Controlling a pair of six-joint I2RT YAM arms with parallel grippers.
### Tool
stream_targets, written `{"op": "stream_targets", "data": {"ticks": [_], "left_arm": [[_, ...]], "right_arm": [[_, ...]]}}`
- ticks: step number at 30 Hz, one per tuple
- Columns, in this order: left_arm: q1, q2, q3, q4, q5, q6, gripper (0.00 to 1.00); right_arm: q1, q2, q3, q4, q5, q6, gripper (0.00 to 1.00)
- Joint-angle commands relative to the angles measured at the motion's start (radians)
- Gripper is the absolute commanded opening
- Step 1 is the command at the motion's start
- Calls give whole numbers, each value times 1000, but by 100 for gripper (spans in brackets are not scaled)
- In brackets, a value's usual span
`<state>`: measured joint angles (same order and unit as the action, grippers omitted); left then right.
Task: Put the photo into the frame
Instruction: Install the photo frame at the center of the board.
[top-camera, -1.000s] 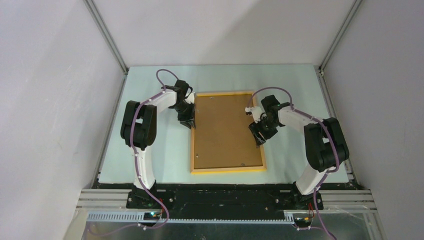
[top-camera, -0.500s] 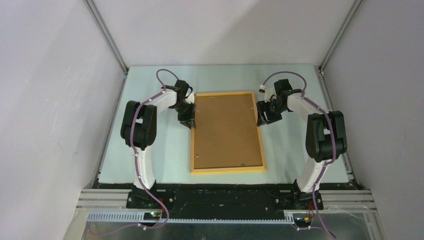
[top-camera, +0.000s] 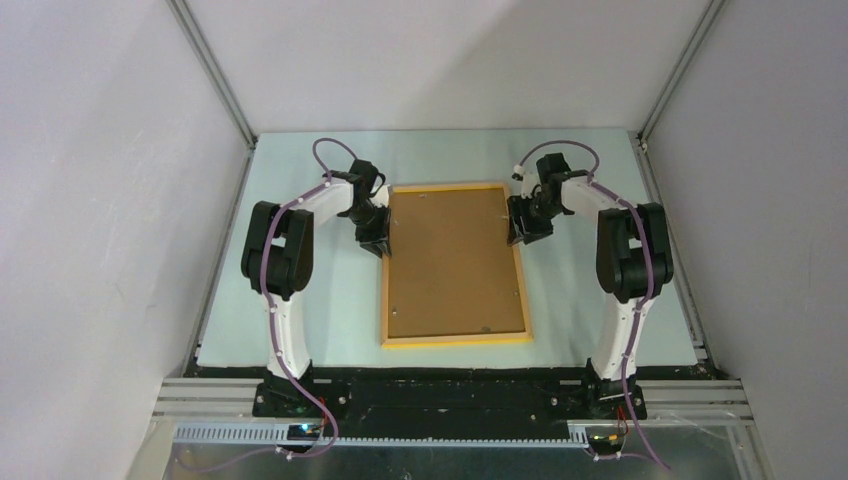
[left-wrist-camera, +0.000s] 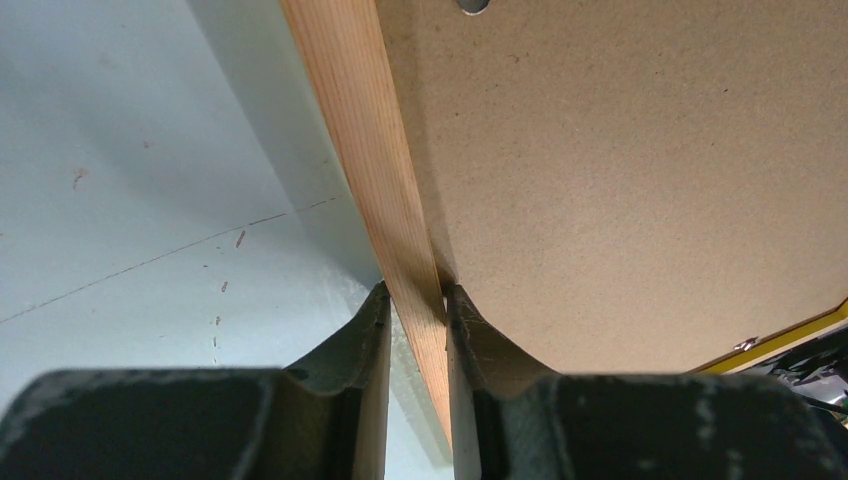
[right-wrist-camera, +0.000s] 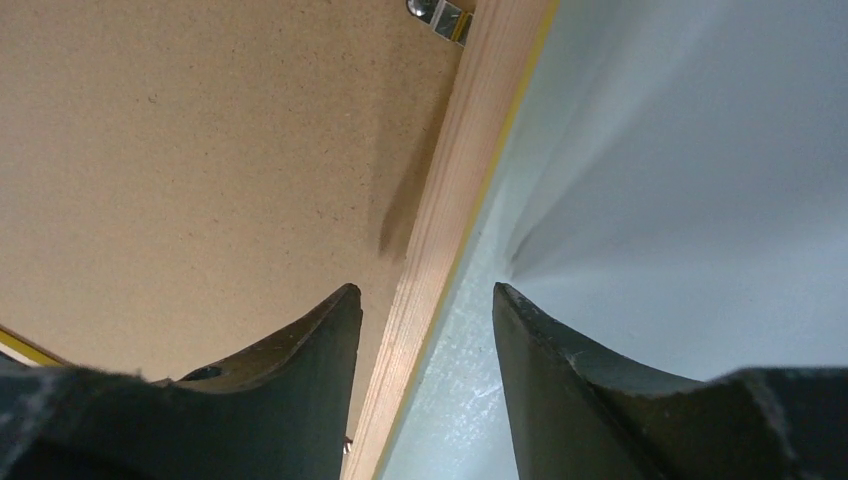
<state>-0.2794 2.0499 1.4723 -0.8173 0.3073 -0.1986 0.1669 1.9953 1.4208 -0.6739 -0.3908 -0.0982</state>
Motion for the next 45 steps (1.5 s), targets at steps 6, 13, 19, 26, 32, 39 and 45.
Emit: {"op": "stream_targets", "data": {"ticks": [6,13,19,26,32,39,45], "left_arm": [[-6,-54,45,13,2,41,2],[-6,-61,51,13,19,45,14],[-6,-61,68,12,65,54,44],[-6,-12,160,-7,154,103,82],[-6,56,268,-17,49,29,87],[-8,131,347,-19,-39,-24,81],[-22,165,382,-17,-64,-52,77]], "right_arm": [[35,32,32,8,70,21,43],[1,38,25,0,56,35,17],[-51,20,-20,-4,6,47,7],[-83,-7,-81,5,-11,45,5],[-101,-28,-121,35,-24,79,1],[-109,-39,-141,52,-29,94,0],[-106,-42,-146,60,-30,94,0]]}}
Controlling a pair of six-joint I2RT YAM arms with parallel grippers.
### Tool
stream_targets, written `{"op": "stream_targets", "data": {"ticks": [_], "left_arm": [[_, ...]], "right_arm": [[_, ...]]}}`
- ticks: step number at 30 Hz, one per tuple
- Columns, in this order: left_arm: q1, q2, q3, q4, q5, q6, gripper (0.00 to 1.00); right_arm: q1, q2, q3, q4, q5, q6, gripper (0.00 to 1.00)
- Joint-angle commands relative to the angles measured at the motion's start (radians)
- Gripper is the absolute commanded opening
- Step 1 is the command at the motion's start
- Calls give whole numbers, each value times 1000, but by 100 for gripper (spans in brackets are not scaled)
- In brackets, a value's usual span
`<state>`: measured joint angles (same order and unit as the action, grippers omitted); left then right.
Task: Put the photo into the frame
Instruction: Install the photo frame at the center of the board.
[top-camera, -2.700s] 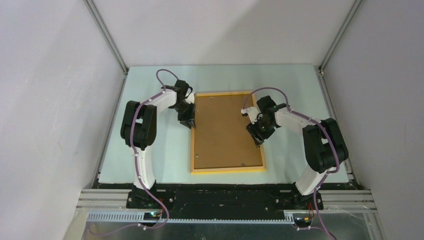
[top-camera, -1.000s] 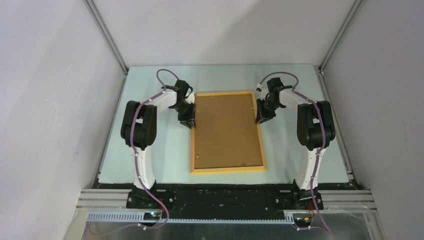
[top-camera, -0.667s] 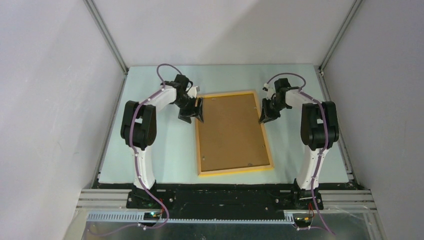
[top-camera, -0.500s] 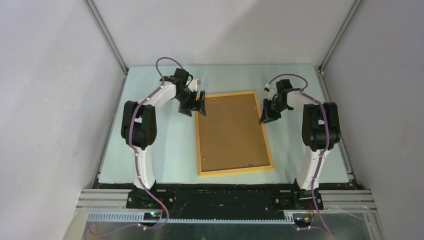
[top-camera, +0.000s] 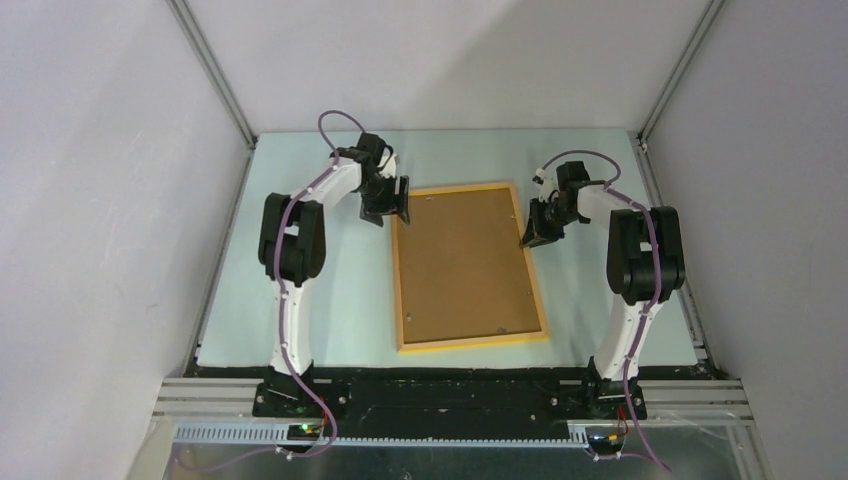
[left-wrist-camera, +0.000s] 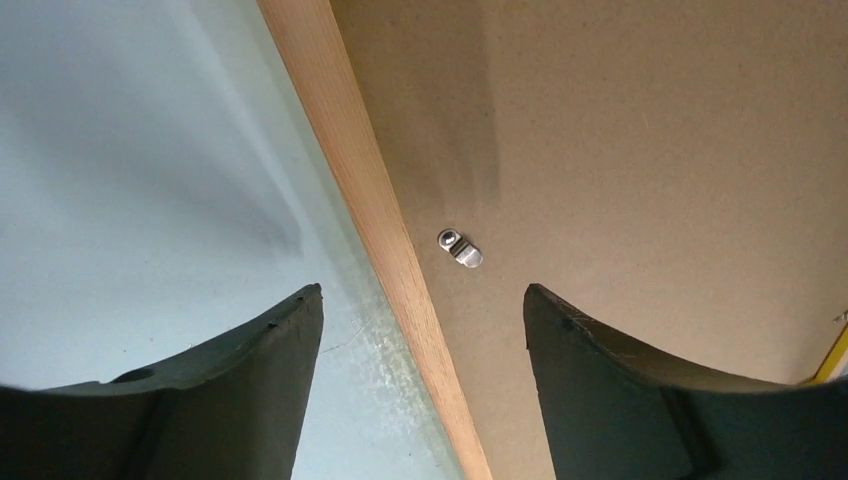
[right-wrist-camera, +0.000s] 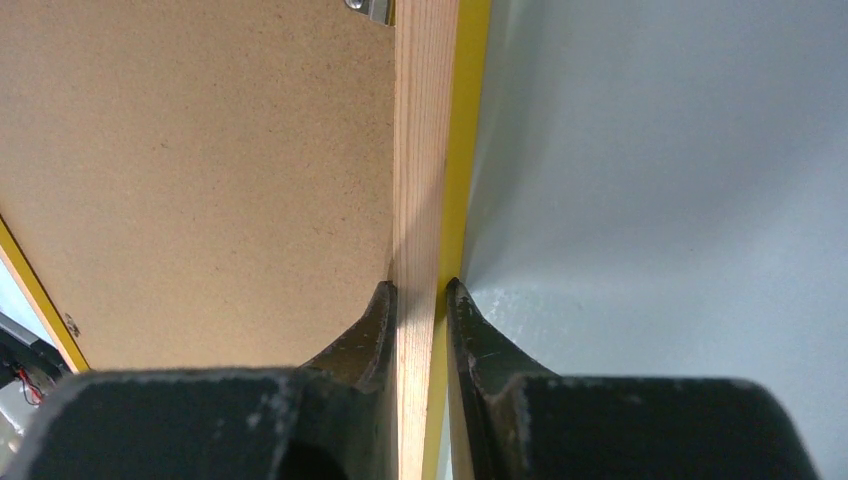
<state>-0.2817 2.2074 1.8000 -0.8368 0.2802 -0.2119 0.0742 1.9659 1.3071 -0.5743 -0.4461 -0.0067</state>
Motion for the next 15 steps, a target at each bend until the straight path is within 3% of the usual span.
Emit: {"op": "stream_targets", "data": {"ticks": [1,15], "left_arm": [[-27,14,59,2,-47,-42,76],[-70,61,66,2,-161,-53,62]], "right_arm": [[-12,-13,-31,-39,25,2,0],[-15,-14,-32,-42,11,-1,0]]}}
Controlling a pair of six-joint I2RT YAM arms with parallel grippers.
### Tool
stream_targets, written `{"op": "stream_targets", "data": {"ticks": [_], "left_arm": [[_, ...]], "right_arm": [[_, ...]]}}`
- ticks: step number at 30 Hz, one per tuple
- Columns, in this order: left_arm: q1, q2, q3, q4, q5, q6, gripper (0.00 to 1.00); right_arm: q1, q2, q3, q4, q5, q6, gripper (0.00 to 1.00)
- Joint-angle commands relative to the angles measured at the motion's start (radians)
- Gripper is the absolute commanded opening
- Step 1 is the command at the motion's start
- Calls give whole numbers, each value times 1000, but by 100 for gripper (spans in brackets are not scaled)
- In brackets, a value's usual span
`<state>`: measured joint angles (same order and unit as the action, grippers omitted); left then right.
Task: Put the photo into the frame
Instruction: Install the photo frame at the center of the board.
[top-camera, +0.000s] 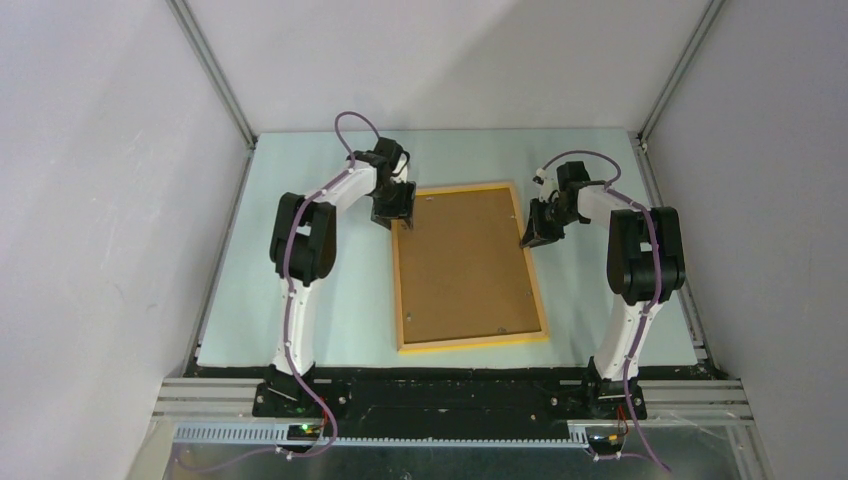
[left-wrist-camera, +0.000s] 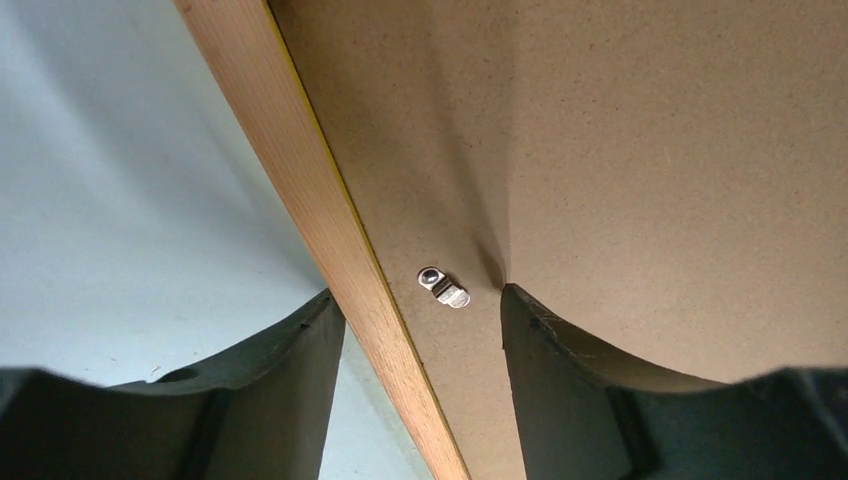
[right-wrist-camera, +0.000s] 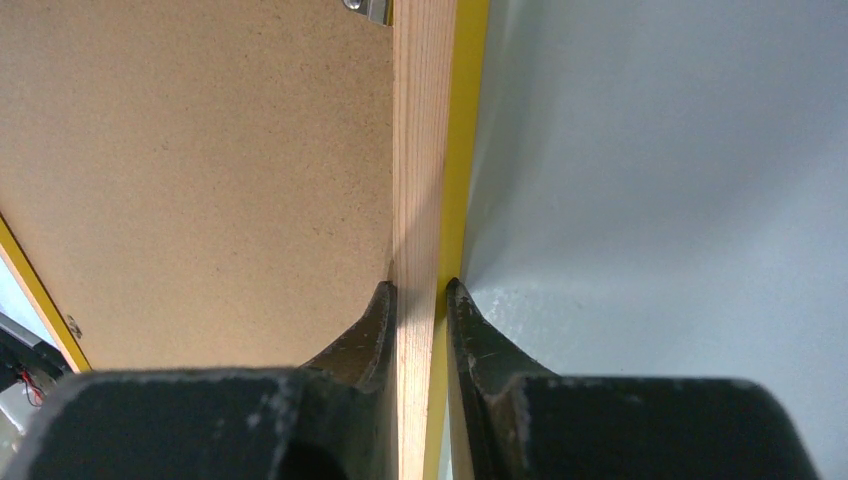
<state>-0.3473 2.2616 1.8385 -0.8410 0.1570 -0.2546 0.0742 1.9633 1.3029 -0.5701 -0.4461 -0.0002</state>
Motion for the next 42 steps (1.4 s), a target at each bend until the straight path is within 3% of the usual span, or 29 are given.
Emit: {"op": "stream_targets", "data": {"ticks": [1,26,36,39,41,42], "left_arm": [[-5,8,26,7,-40,-10,62],[-7,-41,-34,7,-43,36,29],[-7,-30,-13,7,-33,57,10],[-7,-27,-11,7,-29,60,8],[-7,-27,-13,7,-24,59,12],[-7,-29,-13,7,-22,58,19]], "right_arm": [[-15,-12,-28,-47,10,-7,0],[-28,-11,-28,-50,-17,-9,0],[-26,-10,-28,-48,-22,-14,0],[-26,-9,-28,-48,-21,-17,0],[-27,-10,-28,-48,-20,-18,0],[-26,-10,-28,-48,-20,-18,0]]}}
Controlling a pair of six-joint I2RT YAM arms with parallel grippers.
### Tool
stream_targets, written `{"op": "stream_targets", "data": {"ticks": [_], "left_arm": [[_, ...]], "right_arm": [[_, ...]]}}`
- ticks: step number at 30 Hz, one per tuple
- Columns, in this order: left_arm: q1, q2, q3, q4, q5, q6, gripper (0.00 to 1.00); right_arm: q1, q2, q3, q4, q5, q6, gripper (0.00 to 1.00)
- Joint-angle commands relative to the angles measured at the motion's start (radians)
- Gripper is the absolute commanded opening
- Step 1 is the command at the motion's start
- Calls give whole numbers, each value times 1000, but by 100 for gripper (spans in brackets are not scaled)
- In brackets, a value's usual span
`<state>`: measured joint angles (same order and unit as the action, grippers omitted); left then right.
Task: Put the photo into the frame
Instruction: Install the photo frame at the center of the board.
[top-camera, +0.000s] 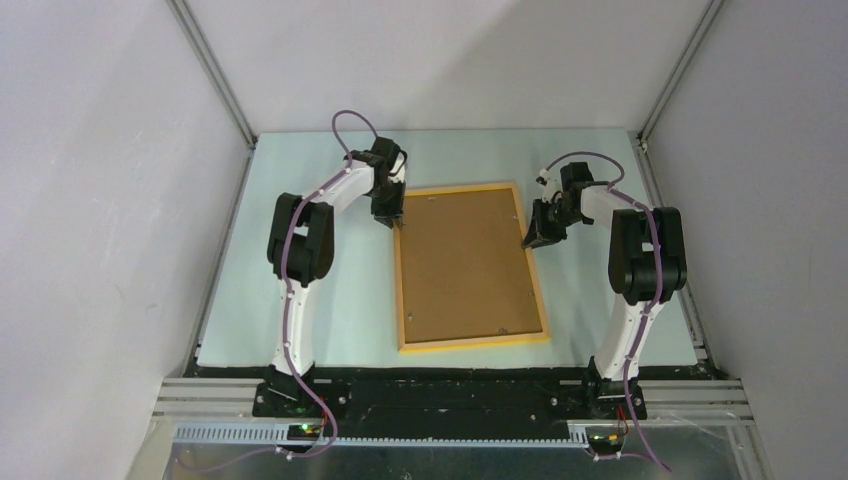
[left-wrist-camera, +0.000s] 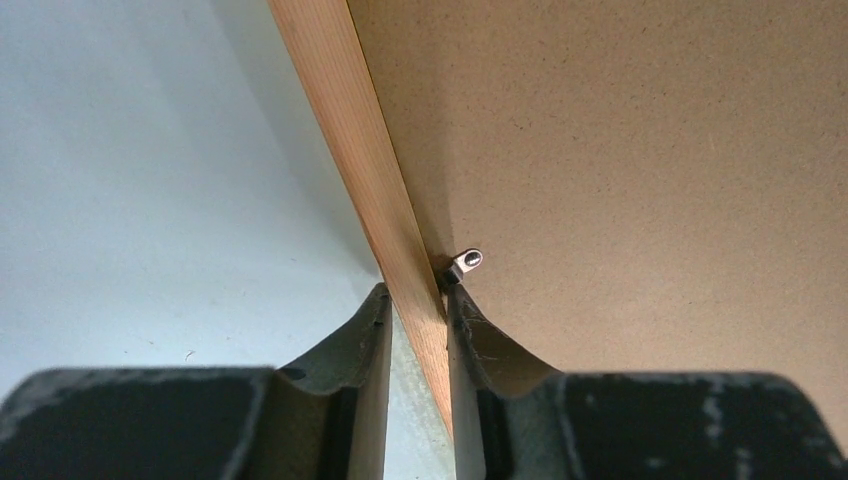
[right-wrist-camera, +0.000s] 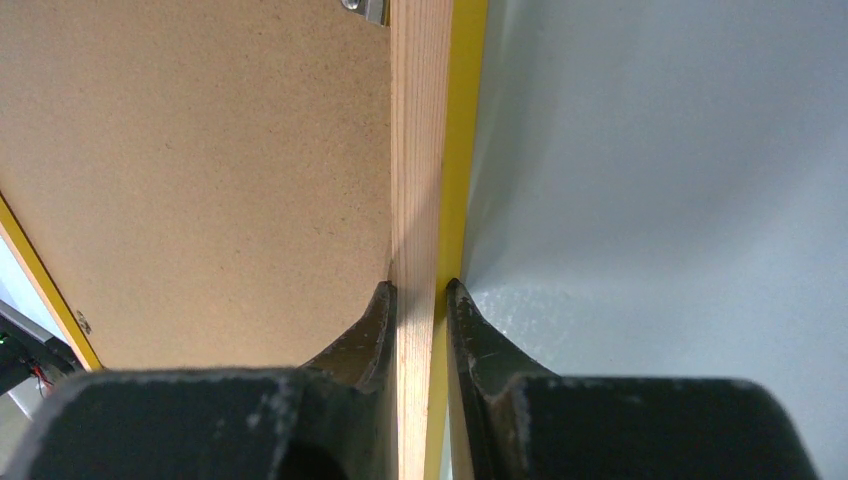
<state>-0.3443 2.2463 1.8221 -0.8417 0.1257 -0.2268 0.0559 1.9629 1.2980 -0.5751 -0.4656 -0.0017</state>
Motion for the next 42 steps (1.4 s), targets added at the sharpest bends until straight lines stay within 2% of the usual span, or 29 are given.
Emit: {"op": "stream_targets", "data": {"ticks": [1,2,9,11,23,30,36,42], "left_arm": [[-10,-15,1,7,12,30,23],[-11,-20,1,8,12,30,33],[-1,-96,-28,6,55,39,81],[2,-127,-48,6,71,51,86],[5,-302,-261,-18,155,196,95],[-5,-364,-370,-26,163,282,96],[-26,-367,-404,-26,213,301,96],[-76,-348,-389,-26,192,315,96]], "right_arm": [[-8,-10,-23,-44,0,-17,0],[-8,-11,-23,-42,3,-17,0],[-8,-10,-23,-30,7,-6,0],[-6,-11,-23,-18,6,-3,0],[-33,-7,-7,37,-13,97,0],[-74,5,10,81,-38,180,0],[-99,31,25,127,-79,244,0],[-126,41,26,178,-109,307,0]]}}
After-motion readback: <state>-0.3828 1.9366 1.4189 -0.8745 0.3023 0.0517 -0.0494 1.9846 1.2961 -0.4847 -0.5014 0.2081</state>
